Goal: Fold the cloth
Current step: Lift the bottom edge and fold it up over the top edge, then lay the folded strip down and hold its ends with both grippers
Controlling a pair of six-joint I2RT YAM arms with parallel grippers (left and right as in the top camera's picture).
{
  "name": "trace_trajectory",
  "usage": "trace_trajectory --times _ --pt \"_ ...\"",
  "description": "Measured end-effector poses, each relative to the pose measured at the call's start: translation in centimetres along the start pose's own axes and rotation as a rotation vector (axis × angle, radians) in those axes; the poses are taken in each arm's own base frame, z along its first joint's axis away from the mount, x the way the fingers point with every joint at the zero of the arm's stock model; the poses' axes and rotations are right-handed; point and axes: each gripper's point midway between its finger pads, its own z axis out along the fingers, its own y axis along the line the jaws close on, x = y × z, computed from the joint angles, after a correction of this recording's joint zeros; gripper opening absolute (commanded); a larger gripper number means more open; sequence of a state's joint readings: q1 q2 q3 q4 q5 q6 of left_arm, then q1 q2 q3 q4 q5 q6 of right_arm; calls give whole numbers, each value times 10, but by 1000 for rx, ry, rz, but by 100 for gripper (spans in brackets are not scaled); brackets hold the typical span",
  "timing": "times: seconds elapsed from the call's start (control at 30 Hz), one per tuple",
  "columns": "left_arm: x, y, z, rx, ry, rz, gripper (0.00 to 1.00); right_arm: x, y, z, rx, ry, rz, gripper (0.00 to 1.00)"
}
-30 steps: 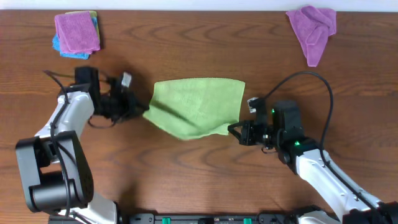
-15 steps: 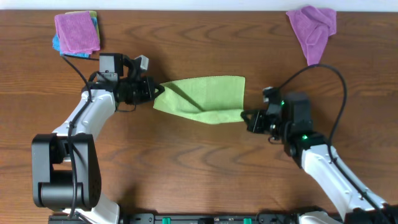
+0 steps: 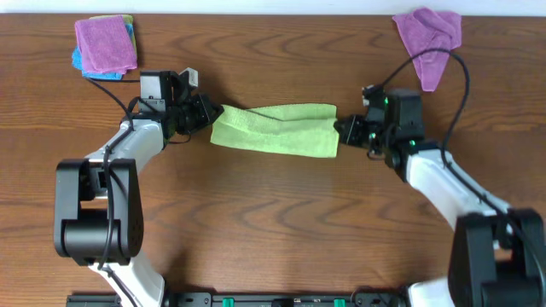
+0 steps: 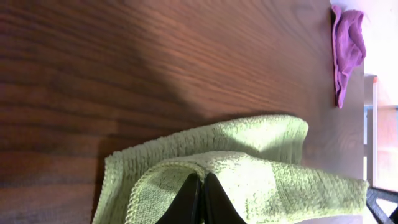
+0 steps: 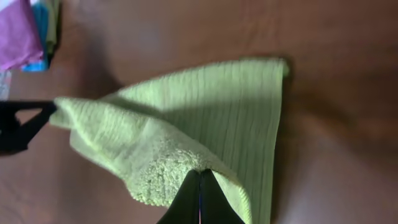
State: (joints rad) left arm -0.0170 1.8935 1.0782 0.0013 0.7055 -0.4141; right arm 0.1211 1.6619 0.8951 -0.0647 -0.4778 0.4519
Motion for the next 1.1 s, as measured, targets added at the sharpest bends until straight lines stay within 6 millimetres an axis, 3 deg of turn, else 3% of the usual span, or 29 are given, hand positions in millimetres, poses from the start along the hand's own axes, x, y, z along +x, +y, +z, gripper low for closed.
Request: trace_trajectory --times 0.2,0.33,0.67,1.1 --pt "-32 -9 9 17 -37 22 6 -37 -6 15 6 -33 -7 2" --pt "-39 -6 16 6 -18 2 5 -53 -2 23 -7 -37 -14 2" --pt "-9 12 13 -60 102 -75 6 -18 -12 24 18 110 30 2" --pt "2 35 2 -135 144 -93 6 -5 -15 22 26 163 30 1"
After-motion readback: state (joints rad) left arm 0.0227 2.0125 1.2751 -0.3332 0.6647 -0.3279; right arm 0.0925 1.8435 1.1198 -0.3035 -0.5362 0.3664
